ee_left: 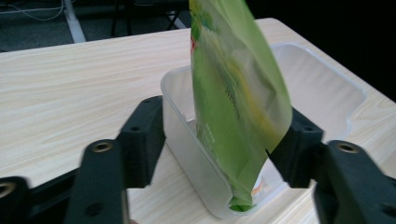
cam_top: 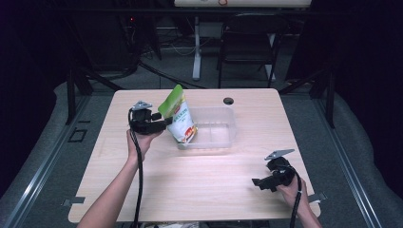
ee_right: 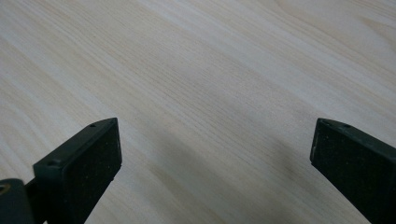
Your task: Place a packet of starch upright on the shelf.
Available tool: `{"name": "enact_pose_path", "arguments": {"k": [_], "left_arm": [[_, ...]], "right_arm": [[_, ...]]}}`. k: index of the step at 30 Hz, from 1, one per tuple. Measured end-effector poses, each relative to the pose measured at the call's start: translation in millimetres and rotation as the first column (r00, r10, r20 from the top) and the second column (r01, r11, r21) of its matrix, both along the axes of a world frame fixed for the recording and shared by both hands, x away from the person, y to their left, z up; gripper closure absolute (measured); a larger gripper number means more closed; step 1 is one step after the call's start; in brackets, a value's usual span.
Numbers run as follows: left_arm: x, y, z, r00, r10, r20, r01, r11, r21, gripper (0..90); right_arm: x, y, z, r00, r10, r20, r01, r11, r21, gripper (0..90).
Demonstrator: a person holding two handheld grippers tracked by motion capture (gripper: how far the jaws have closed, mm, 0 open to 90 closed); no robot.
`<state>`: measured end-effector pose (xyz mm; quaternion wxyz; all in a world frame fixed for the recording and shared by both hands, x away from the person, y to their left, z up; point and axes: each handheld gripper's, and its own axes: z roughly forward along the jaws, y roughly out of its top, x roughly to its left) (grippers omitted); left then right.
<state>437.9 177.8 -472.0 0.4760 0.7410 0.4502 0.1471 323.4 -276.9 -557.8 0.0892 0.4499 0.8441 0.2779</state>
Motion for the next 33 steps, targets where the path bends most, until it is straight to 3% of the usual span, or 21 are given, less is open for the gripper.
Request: {"name": "enact_pose_path", "arguments": {"k": [7, 13, 20, 33], "left_arm": [[-12.4, 7.1, 18.0, 0.9996, -0.014, 0.023, 0.014, 0.9999, 0.009, 24.8], [-25.7, 13.6, 31.5, 0.9994, -0.032, 0.012, 0.032, 0.9993, 0.018, 18.4], [-46.4, 28.6, 43.3, 0.9991, -0.031, 0.028, 0.030, 0.9982, 0.051, 15.8], [-82.2, 58.7, 42.2, 0.9999, -0.006, 0.013, 0.004, 0.9952, 0.098, 12.0]], "right_arm": [[0.1, 0.3, -0.1, 1.0000, 0.000, -0.001, 0.000, 1.0000, 0.001, 1.5], [-0.1, 0.3, 0.2, 1.0000, 0.003, -0.003, -0.003, 1.0000, 0.006, 1.6], [-0.1, 0.5, 0.2, 1.0000, 0.001, -0.002, -0.001, 1.0000, 0.002, 1.5], [-0.4, 1.1, 0.4, 1.0000, -0.003, -0.002, 0.003, 1.0000, -0.006, 1.5]]}}
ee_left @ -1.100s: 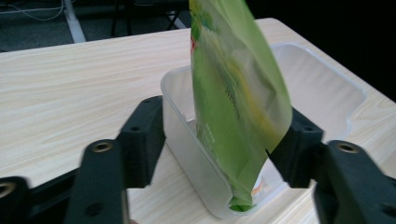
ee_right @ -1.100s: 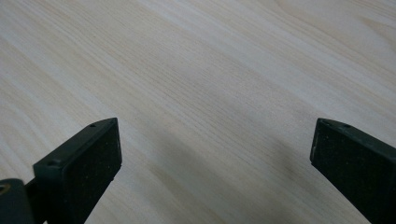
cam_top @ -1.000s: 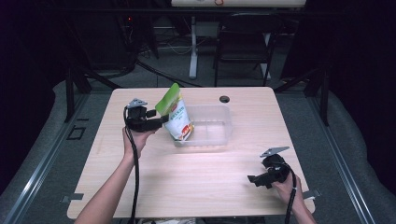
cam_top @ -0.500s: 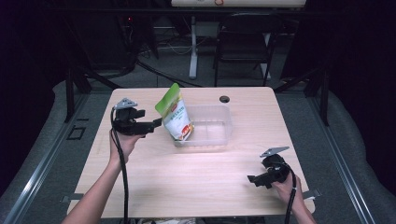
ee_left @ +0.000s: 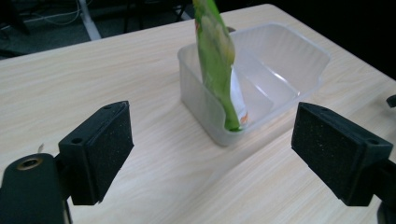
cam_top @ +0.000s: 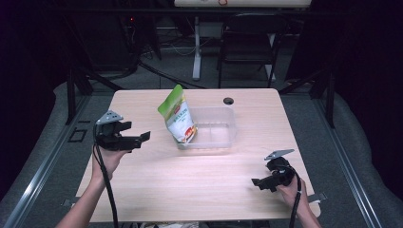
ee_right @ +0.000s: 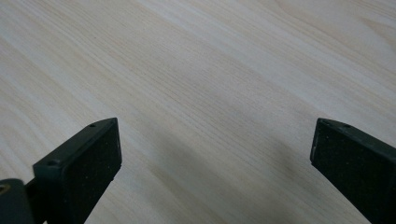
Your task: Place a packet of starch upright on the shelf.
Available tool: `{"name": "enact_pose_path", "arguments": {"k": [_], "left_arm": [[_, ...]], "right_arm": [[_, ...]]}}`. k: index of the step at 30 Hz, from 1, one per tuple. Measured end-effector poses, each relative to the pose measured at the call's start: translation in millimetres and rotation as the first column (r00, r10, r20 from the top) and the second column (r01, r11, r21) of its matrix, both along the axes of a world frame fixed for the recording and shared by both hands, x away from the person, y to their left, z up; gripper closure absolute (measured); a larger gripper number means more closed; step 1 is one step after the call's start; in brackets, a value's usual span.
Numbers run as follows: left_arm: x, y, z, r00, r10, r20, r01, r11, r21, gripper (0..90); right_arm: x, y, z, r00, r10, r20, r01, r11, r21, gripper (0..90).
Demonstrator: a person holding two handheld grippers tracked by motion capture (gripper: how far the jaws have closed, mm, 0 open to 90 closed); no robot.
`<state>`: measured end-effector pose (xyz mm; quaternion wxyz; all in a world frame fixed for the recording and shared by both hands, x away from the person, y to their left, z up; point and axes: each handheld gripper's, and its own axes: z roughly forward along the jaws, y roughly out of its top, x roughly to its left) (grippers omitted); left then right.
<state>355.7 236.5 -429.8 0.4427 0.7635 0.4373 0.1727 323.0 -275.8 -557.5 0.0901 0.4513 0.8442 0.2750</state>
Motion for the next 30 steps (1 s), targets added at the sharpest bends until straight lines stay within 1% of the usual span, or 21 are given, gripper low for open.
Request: {"name": "enact_pose_path", "arguments": {"k": [2, 5, 6, 7, 8, 10, 14, 16, 17, 18, 19, 21, 30], "left_arm": [[-4.8, 5.4, -1.1, 0.9999, 0.011, -0.007, -0.011, 0.9999, 0.006, 11.4], [-13.2, 12.7, -4.5, 0.9995, 0.026, -0.018, -0.025, 0.9995, 0.016, 10.6], [-16.4, 14.9, -6.1, 0.9992, 0.031, -0.023, -0.031, 0.9994, 0.017, 10.6], [-19.7, 17.0, -7.8, 0.9990, 0.037, -0.025, -0.037, 0.9992, 0.018, 10.2], [-22.5, 19.4, -9.3, 0.9987, 0.041, -0.030, -0.040, 0.9989, 0.024, 9.8], [-27.9, 23.8, -12.8, 0.9979, 0.051, -0.040, -0.050, 0.9985, 0.022, 8.8], [-37.7, 31.2, -21.9, 0.9960, 0.066, -0.060, -0.064, 0.9973, 0.035, 7.1], [-40.8, 34.9, -27.4, 0.9942, 0.074, -0.078, -0.071, 0.9970, 0.031, 6.3], [-42.3, 36.7, -29.1, 0.9926, 0.076, -0.095, -0.073, 0.9968, 0.032, 5.9], [-43.7, 37.6, -31.8, 0.9918, 0.081, -0.098, -0.079, 0.9966, 0.023, 5.7], [-45.0, 39.1, -33.3, 0.9906, 0.079, -0.112, -0.076, 0.9966, 0.032, 5.5], [-47.6, 40.6, -37.8, 0.9889, 0.090, -0.118, -0.088, 0.9959, 0.022, 4.5], [-61.9, 47.9, -56.1, 0.9805, 0.110, -0.163, -0.107, 0.9939, 0.029, 1.6]], "right_arm": [[0.1, -0.2, -0.5, 1.0000, 0.000, -0.001, 0.000, 1.0000, 0.009, 1.5], [-0.2, -0.2, -0.2, 1.0000, -0.003, 0.002, 0.003, 1.0000, 0.006, 1.5], [-0.3, -0.2, 0.1, 1.0000, -0.001, 0.001, 0.001, 0.9999, 0.011, 1.5], [-0.4, -0.1, 0.4, 1.0000, -0.001, 0.000, 0.001, 1.0000, 0.002, 1.5], [-0.5, 0.3, 0.3, 1.0000, -0.001, -0.002, 0.001, 1.0000, 0.008, 1.4], [-0.1, 0.4, -0.2, 1.0000, -0.003, 0.000, 0.003, 1.0000, 0.004, 1.4], [0.0, 0.3, -0.5, 1.0000, -0.002, -0.002, 0.002, 1.0000, 0.004, 1.4], [0.0, 0.1, -0.5, 1.0000, -0.003, -0.001, 0.003, 1.0000, 0.004, 1.4], [0.0, 0.1, -0.5, 1.0000, -0.003, -0.001, 0.003, 1.0000, 0.003, 1.4], [-0.1, 0.1, -0.5, 1.0000, -0.003, -0.001, 0.003, 1.0000, 0.003, 1.4], [-0.2, 0.2, -0.4, 1.0000, -0.002, -0.002, 0.002, 1.0000, 0.003, 1.4], [-0.4, 0.2, -0.2, 1.0000, -0.001, -0.002, 0.001, 1.0000, 0.003, 1.4], [-0.8, 0.7, -0.6, 1.0000, -0.003, -0.001, 0.003, 1.0000, 0.006, 1.4]]}}
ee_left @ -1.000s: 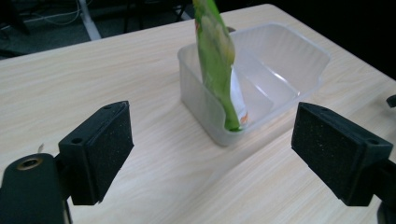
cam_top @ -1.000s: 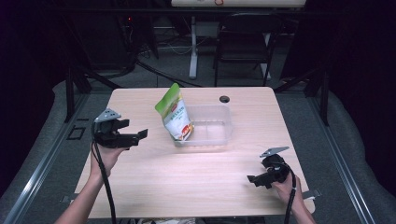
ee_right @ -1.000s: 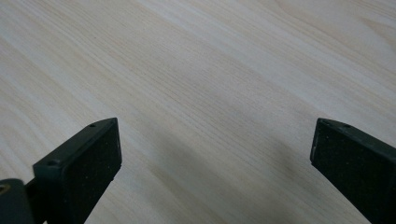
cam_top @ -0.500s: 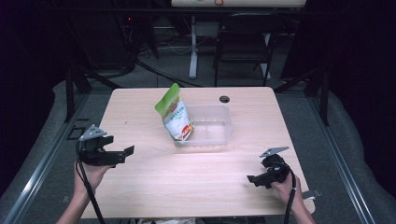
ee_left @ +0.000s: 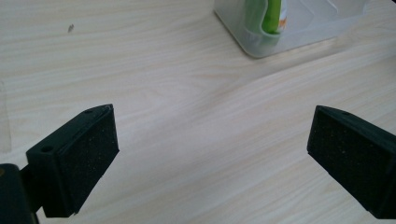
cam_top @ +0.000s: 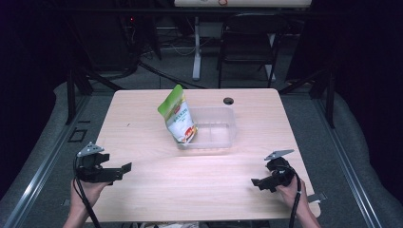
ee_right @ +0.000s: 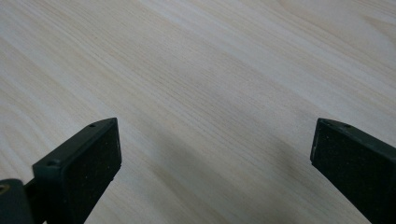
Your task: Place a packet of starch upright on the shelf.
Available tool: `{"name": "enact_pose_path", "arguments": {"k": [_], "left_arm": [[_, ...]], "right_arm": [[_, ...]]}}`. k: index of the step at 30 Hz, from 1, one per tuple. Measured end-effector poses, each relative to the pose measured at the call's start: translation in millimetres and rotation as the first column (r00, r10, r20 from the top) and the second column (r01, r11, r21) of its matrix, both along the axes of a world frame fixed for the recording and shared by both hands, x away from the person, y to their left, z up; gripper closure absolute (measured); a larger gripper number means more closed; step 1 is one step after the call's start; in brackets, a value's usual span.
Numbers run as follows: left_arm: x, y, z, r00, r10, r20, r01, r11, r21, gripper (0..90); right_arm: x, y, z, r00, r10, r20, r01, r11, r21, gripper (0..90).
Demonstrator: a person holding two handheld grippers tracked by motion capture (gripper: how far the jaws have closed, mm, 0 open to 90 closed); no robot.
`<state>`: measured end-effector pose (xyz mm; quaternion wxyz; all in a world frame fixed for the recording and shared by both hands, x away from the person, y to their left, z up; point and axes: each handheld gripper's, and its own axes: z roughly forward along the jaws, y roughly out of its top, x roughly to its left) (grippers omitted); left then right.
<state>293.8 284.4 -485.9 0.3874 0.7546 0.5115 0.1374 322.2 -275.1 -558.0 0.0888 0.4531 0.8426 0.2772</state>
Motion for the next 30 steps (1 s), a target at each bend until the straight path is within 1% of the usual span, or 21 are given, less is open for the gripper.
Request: {"name": "enact_pose_path", "arguments": {"k": [1, 2, 3, 4, 8, 9, 10, 12, 14, 16, 17, 18, 21, 22, 23, 25, 27, 30], "left_arm": [[-1.6, 0.6, -2.0, 0.9999, -0.001, -0.011, 0.001, 1.0000, 0.010, 1.6], [-2.7, 0.7, -5.0, 1.0000, 0.001, -0.010, -0.001, 0.9999, 0.014, 1.5], [-3.6, 1.5, -7.5, 0.9999, 0.002, -0.015, -0.002, 0.9999, 0.013, 1.2], [-4.7, 2.5, -10.0, 0.9997, 0.007, -0.022, -0.007, 0.9999, 0.008, 1.1], [-8.8, 4.4, -20.2, 0.9993, 0.015, -0.035, -0.015, 0.9999, -0.007, 0.4], [-8.9, 5.4, -22.1, 0.9987, 0.007, -0.050, -0.007, 1.0000, -0.002, 0.3], [-9.1, 5.7, -24.4, 0.9985, 0.006, -0.055, -0.006, 1.0000, -0.002, 0.3], [-10.6, 6.2, -27.9, 0.9983, 0.011, -0.058, -0.010, 0.9998, 0.016, 0.3], [-10.7, 6.1, -33.5, 0.9977, 0.011, -0.067, -0.010, 0.9998, 0.015, 0.2], [-10.4, 5.5, -38.9, 0.9967, 0.007, -0.081, -0.004, 0.9994, 0.035, 0.2], [-10.6, 5.0, -40.1, 0.9961, -0.003, -0.089, 0.008, 0.9982, 0.059, 0.2], [-10.4, 4.3, -41.8, 0.9971, 0.001, -0.076, 0.003, 0.9980, 0.063, 0.2], [-7.5, 6.0, -45.4, 0.9963, -0.007, -0.086, 0.013, 0.9980, 0.063, 0.2], [-6.2, 6.3, -46.5, 0.9950, -0.012, -0.099, 0.018, 0.9981, 0.059, 0.2], [-4.6, 5.8, -47.8, 0.9944, -0.017, -0.104, 0.023, 0.9979, 0.060, 0.2], [-1.9, 4.7, -48.4, 0.9938, -0.028, -0.108, 0.036, 0.9970, 0.068, 0.2], [-0.8, 2.9, -48.3, 0.9939, -0.041, -0.102, 0.049, 0.9959, 0.076, 0.2], [-0.3, 1.5, -49.0, 0.9939, -0.049, -0.099, 0.057, 0.9949, 0.083, 0.1]], "right_arm": [[-0.2, 0.0, 0.0, 1.0000, 0.002, -0.001, -0.002, 1.0000, 0.003, 1.4], [-0.3, -0.1, 0.1, 1.0000, 0.003, -0.002, -0.003, 1.0000, 0.000, 1.4], [-0.7, 0.7, -1.5, 0.9999, -0.008, 0.006, 0.008, 0.9998, 0.019, 1.4], [-0.4, 0.1, -0.3, 1.0000, 0.004, -0.008, -0.004, 1.0000, 0.005, 1.4], [-0.6, 0.4, -0.6, 1.0000, 0.002, -0.009, -0.001, 1.0000, 0.005, 1.4], [-0.7, 0.5, -0.5, 1.0000, 0.001, -0.008, -0.001, 1.0000, 0.005, 1.4], [-1.0, 0.6, -0.2, 1.0000, -0.002, 0.002, 0.002, 1.0000, 0.003, 1.4], [-1.6, 1.2, 0.2, 0.9999, -0.007, 0.016, 0.007, 1.0000, 0.006, 1.4], [-1.7, 1.1, 0.2, 1.0000, 0.001, 0.009, -0.001, 1.0000, 0.007, 1.4], [-1.7, 1.3, 0.2, 0.9999, 0.004, 0.010, -0.004, 1.0000, -0.002, 1.4], [-1.8, 1.5, 0.5, 0.9999, 0.004, 0.012, -0.004, 1.0000, -0.003, 1.4], [-2.0, 1.8, 0.8, 0.9998, 0.003, 0.019, -0.003, 1.0000, -0.005, 1.4], [-2.0, 1.8, 1.0, 0.9996, 0.010, 0.025, -0.010, 1.0000, 0.000, 1.5], [-2.1, 1.6, 1.0, 0.9997, 0.010, 0.024, -0.010, 0.9999, -0.003, 1.5], [-2.4, 1.4, 1.3, 0.9998, 0.008, 0.016, -0.008, 1.0000, -0.006, 1.5], [-2.6, 0.7, 1.9, 0.9998, 0.012, 0.018, -0.012, 0.9999, -0.009, 1.5], [-2.5, 0.8, 1.7, 0.9997, 0.008, 0.023, -0.008, 1.0000, 0.001, 1.5], [-2.2, 0.5, 1.4, 0.9997, 0.006, 0.022, -0.005, 1.0000, -0.004, 1.5]]}}
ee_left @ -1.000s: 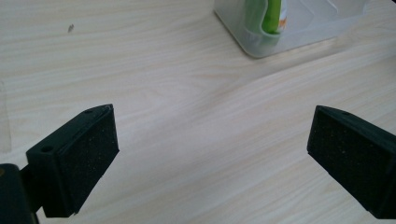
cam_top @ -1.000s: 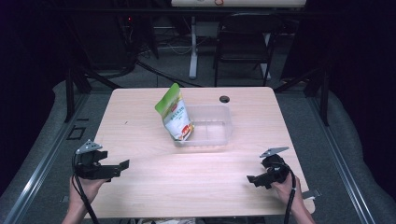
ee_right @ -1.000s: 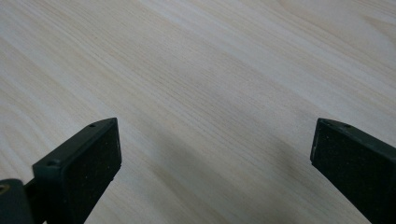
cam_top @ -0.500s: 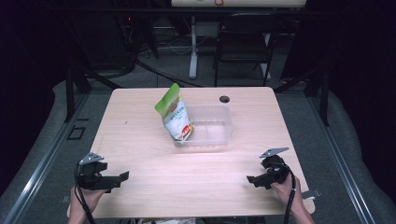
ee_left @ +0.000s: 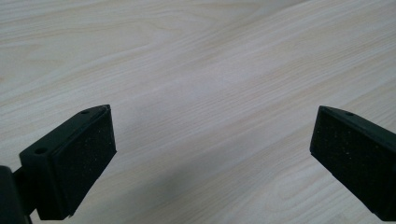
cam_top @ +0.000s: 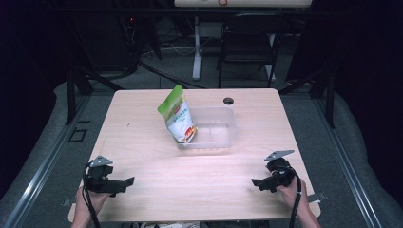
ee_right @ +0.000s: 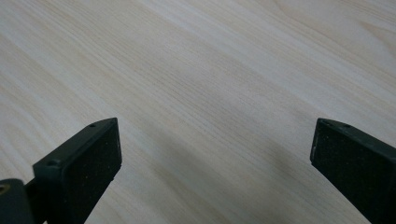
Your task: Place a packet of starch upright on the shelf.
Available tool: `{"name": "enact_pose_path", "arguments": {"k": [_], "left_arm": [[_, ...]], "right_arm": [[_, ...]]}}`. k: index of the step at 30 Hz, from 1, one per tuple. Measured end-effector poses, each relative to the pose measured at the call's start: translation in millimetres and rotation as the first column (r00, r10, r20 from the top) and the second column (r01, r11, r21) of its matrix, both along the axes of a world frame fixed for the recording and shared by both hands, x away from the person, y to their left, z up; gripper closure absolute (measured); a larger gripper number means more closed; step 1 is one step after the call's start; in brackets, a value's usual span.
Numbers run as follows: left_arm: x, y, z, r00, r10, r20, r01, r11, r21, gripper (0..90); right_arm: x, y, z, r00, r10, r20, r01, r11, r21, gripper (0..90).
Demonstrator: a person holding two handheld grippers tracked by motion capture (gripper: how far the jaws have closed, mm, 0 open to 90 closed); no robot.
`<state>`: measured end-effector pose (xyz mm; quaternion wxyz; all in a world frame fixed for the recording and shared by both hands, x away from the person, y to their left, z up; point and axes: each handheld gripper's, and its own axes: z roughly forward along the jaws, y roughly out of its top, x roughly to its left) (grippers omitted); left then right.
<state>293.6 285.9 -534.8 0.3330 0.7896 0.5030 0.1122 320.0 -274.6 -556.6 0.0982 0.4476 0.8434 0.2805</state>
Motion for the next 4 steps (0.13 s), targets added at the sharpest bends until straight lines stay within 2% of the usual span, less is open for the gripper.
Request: {"name": "enact_pose_path", "arguments": {"k": [4], "left_arm": [[1.2, -0.1, -1.0, 1.0000, -0.006, -0.006, 0.006, 1.0000, 0.005, 0.1]], "right_arm": [[0.3, -0.5, -0.2, 1.0000, 0.003, 0.001, -0.003, 1.0000, -0.002, 1.5]]}}
